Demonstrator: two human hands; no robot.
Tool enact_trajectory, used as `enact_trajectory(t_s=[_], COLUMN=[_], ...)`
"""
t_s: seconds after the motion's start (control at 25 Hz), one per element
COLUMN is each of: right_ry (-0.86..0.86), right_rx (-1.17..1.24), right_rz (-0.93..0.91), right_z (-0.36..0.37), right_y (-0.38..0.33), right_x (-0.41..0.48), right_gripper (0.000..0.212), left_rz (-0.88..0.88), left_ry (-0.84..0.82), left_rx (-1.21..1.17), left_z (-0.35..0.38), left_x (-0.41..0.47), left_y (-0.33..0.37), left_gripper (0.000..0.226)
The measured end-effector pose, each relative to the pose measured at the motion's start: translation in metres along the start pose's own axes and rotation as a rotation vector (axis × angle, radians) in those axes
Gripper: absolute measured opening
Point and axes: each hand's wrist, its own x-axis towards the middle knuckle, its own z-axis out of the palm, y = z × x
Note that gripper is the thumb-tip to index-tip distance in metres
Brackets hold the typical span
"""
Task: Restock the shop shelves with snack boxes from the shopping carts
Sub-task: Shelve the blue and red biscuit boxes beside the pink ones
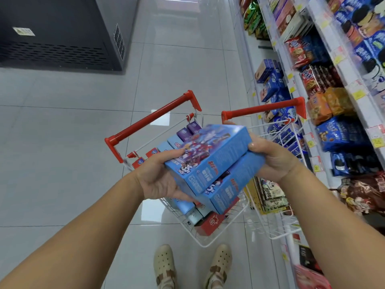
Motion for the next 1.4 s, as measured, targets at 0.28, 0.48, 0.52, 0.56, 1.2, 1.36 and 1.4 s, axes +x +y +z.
enact_trajectory(t_s=[0.28,0.48,0.52,0.56,1.2,1.36,1.4], right_ry=[0.772,0.677,0.676,0.682,1.022,1.017,1.007], right_rx=[-0.679,-1.158,-1.250,-1.316,-0.400,0.016,0.065], right_rz=[0.095,0.182,0.211,0.235,-0.193,-0.364,-0.388], right_z=[0.030,0.055,0.059,0.062,0.069,0.076,0.081], right_y=[0.095,0.158,0.169,0.180,0.112,0.058,0.049], right_x=[0.017,0.028,0.033,0.038,-0.025,-0.094,-0.109], right_gripper=[0.038,0.026,0.031,0.038,0.021,0.021,0.029], left_rz=[0.365,0.432,0.437,0.440,0.494,0.519,0.524], left_ry=[0.508,0.667,0.697,0.726,0.744,0.681,0.661], left_rx=[-0.061,0.008,0.019,0.029,0.290,0.371,0.394], left_z=[-0.049,-0.061,-0.063,-0.065,-0.038,0.008,0.021], left_x=[-0.051,-0.069,-0.071,-0.071,-0.077,-0.079,-0.080], left_y=[0.013,0.007,0.005,0.003,0.005,0.018,0.021], left_gripper=[0.059,0.040,0.039,0.038,0.030,0.022,0.023])
